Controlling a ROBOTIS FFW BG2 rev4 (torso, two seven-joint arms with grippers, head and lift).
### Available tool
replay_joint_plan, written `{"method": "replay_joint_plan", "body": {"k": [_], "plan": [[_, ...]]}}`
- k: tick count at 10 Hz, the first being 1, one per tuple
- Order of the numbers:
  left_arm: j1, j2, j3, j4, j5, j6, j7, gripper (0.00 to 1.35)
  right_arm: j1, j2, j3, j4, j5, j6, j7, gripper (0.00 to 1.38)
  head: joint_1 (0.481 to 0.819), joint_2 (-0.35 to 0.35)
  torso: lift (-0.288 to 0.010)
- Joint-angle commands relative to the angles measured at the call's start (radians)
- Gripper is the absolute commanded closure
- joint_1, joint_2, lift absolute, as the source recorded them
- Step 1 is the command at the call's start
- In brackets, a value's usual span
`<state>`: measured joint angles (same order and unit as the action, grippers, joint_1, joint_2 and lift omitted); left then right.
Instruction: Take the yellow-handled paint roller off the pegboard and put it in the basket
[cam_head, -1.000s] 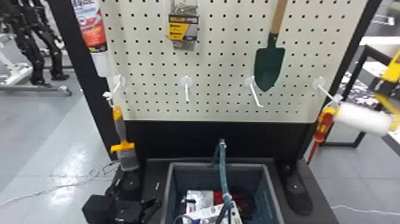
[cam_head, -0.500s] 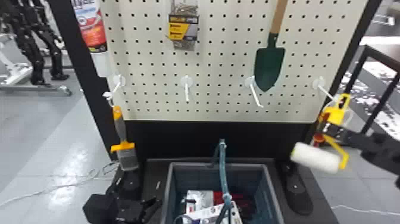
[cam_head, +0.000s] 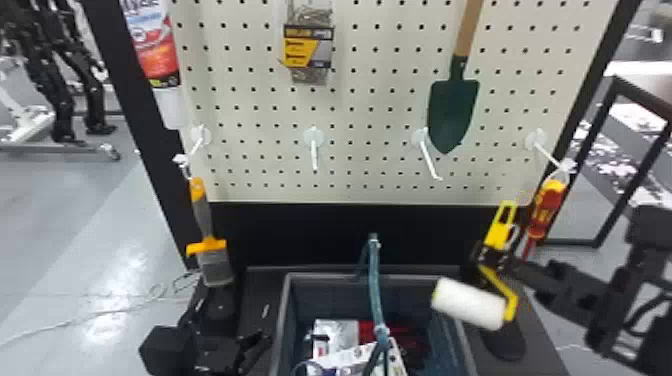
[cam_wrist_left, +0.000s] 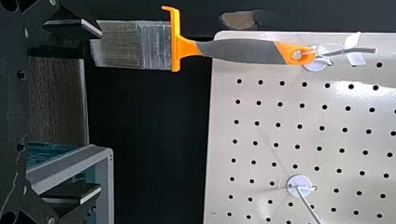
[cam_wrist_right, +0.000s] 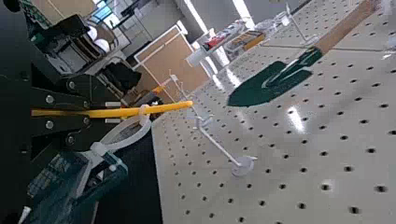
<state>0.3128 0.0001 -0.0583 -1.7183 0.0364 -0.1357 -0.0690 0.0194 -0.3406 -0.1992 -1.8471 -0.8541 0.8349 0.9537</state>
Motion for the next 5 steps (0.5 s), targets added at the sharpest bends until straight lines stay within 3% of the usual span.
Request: {"method": "replay_joint_plan", "body": {"k": [1,5], "plan": [[-0.003,-0.003,0.000,0.003,0.000,-0.002,0.000,0.15,-0.007,0.009,0.063,0.049,0.029,-0.020,0.025,1.26,0.549,0.000,-0.100],[-0.006,-0.003,0.000,0.009,0.005,-0.010,0.000,0.15,-0.085,0.046,0.187,0.230,0.119,-0.096,0.119,1.26,0.549,0.000,-0.100]]}}
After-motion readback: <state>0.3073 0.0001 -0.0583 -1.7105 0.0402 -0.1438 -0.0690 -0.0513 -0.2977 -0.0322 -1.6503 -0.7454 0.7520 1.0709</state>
